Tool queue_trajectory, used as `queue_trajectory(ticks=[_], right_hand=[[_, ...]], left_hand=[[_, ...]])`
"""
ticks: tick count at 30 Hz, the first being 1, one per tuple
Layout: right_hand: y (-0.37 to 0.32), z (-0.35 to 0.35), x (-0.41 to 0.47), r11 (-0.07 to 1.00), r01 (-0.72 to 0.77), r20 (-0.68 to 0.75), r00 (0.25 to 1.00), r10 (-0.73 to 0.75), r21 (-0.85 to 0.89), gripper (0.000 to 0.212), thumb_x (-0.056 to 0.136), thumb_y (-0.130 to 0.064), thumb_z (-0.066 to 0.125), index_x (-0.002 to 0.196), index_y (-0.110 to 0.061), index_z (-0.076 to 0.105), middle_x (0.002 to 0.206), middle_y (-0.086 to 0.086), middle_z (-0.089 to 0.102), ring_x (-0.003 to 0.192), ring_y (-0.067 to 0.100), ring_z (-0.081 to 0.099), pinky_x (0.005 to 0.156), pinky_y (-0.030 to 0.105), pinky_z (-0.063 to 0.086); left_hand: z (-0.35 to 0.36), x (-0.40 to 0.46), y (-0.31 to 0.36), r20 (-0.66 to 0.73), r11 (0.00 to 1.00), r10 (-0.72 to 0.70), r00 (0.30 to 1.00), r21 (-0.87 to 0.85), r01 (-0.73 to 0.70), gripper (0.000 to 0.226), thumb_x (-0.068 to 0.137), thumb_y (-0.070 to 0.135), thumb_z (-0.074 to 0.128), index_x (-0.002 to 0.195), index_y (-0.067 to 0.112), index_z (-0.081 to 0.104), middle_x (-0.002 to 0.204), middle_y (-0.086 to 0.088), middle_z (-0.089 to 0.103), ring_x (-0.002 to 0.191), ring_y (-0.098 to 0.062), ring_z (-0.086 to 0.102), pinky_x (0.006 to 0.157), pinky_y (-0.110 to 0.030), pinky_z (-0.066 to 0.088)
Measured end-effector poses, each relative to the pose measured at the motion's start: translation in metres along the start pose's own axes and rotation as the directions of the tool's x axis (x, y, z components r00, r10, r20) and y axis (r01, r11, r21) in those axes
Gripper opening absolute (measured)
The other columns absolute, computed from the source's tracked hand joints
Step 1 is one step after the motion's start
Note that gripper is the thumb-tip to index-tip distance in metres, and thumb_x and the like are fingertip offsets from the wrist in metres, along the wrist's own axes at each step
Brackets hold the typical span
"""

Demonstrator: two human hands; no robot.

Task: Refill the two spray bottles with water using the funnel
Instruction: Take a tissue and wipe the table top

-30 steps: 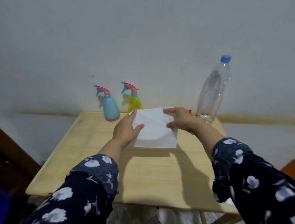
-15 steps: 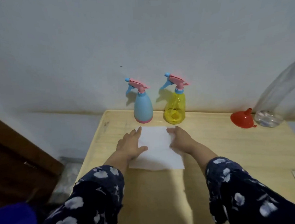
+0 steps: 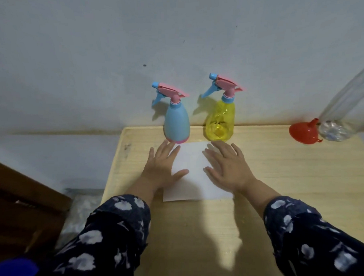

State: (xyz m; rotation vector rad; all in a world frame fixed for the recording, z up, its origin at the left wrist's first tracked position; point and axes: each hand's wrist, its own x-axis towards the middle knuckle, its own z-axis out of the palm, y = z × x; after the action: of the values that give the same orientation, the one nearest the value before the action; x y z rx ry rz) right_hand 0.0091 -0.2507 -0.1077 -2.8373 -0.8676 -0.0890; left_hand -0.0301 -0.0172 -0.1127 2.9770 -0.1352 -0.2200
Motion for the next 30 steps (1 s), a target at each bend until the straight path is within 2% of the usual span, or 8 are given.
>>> queue_trajectory(ticks=[3, 6, 12, 16, 19, 22, 27, 30], right_hand=[[0.004, 0.008, 0.004, 0.998, 0.035, 0.243, 0.97, -0.021, -0.052, 0.081, 0.081, -0.07, 0.014, 0.152, -0.031, 0.013, 0.162, 0.001, -0.002, 0.149, 0.018, -0.007, 0.117, 0.051, -0.004], [0.002, 0.02, 0.009, 0.998, 0.003, 0.311, 0.95, 0.017, -0.066, 0.081, 0.076, -0.075, 0.001, 0.149, -0.043, -0.004, 0.16, 0.001, -0.018, 0.147, 0.018, -0.018, 0.115, 0.055, -0.009], [-0.004, 0.025, 0.0, 0.995, 0.005, 0.272, 0.962, 0.021, -0.095, 0.075, 0.079, -0.065, -0.012, 0.15, -0.041, -0.003, 0.161, 0.001, -0.011, 0.149, 0.02, -0.009, 0.114, 0.058, -0.004], [-0.011, 0.024, -0.019, 0.992, 0.054, 0.281, 0.96, -0.019, -0.117, 0.074, 0.082, -0.053, -0.018, 0.152, -0.033, -0.004, 0.162, -0.002, -0.009, 0.149, 0.019, -0.009, 0.114, 0.058, -0.004], [-0.017, 0.021, -0.034, 0.989, 0.079, 0.3, 0.953, -0.039, -0.123, 0.077, 0.079, -0.045, -0.019, 0.153, -0.025, -0.004, 0.162, -0.006, -0.007, 0.149, 0.018, -0.007, 0.114, 0.057, -0.005], [-0.024, 0.018, -0.053, 0.989, 0.102, 0.319, 0.946, -0.062, -0.111, 0.08, 0.077, -0.043, -0.021, 0.153, -0.021, -0.005, 0.161, -0.007, -0.006, 0.149, 0.017, -0.007, 0.114, 0.057, -0.007], [-0.034, 0.01, -0.088, 0.988, 0.131, 0.355, 0.93, -0.092, -0.086, 0.079, 0.078, -0.042, -0.019, 0.153, -0.021, -0.004, 0.161, -0.007, -0.006, 0.149, 0.017, -0.006, 0.114, 0.058, -0.009], [-0.039, 0.007, -0.11, 0.986, 0.144, 0.364, 0.925, -0.105, -0.082, 0.063, 0.092, -0.04, -0.006, 0.153, -0.021, -0.003, 0.161, -0.007, -0.007, 0.149, 0.018, -0.006, 0.114, 0.058, -0.008]], left_hand=[[0.001, 0.002, -0.002, 0.082, 0.996, 0.069, 0.994, 0.052, -0.074, 0.121, 0.059, 0.093, -0.007, 0.155, 0.022, 0.002, 0.163, 0.003, -0.008, 0.15, -0.014, -0.009, 0.119, -0.052, -0.006], [0.006, 0.004, -0.002, 0.151, 0.993, 0.048, 0.987, 0.104, -0.064, 0.104, 0.076, 0.086, 0.019, 0.154, 0.023, -0.008, 0.161, 0.005, -0.018, 0.148, -0.013, -0.015, 0.118, -0.055, -0.008], [0.013, -0.004, 0.001, 0.137, 0.991, 0.032, 0.99, 0.127, -0.049, 0.092, 0.086, 0.076, 0.02, 0.155, 0.022, -0.007, 0.162, 0.005, -0.017, 0.149, -0.013, -0.015, 0.116, -0.06, -0.006], [0.018, -0.026, 0.003, 0.116, 0.987, 0.042, 0.992, 0.148, -0.059, 0.091, 0.079, 0.072, -0.003, 0.155, 0.021, -0.004, 0.162, 0.004, -0.015, 0.149, -0.014, -0.012, 0.117, -0.059, -0.002], [0.02, -0.045, 0.01, 0.105, 0.987, 0.039, 0.994, 0.153, -0.055, 0.067, 0.098, 0.055, 0.007, 0.155, 0.022, -0.003, 0.163, 0.003, -0.013, 0.15, -0.014, -0.01, 0.118, -0.057, -0.001], [0.022, -0.068, 0.023, 0.101, 0.988, 0.02, 0.995, 0.148, -0.035, 0.057, 0.102, 0.04, 0.008, 0.155, 0.022, -0.002, 0.163, 0.005, -0.011, 0.15, -0.013, -0.008, 0.118, -0.056, 0.0], [0.023, -0.103, 0.04, 0.162, 0.988, -0.022, 0.987, 0.157, -0.004, 0.054, 0.105, 0.031, 0.013, 0.155, 0.024, -0.005, 0.162, 0.007, -0.014, 0.149, -0.011, -0.01, 0.119, -0.055, -0.002], [0.027, -0.125, 0.05, 0.183, 0.99, -0.044, 0.982, 0.139, 0.019, 0.054, 0.104, 0.03, 0.012, 0.155, 0.025, -0.007, 0.161, 0.009, -0.016, 0.149, -0.01, -0.012, 0.119, -0.054, -0.004]])
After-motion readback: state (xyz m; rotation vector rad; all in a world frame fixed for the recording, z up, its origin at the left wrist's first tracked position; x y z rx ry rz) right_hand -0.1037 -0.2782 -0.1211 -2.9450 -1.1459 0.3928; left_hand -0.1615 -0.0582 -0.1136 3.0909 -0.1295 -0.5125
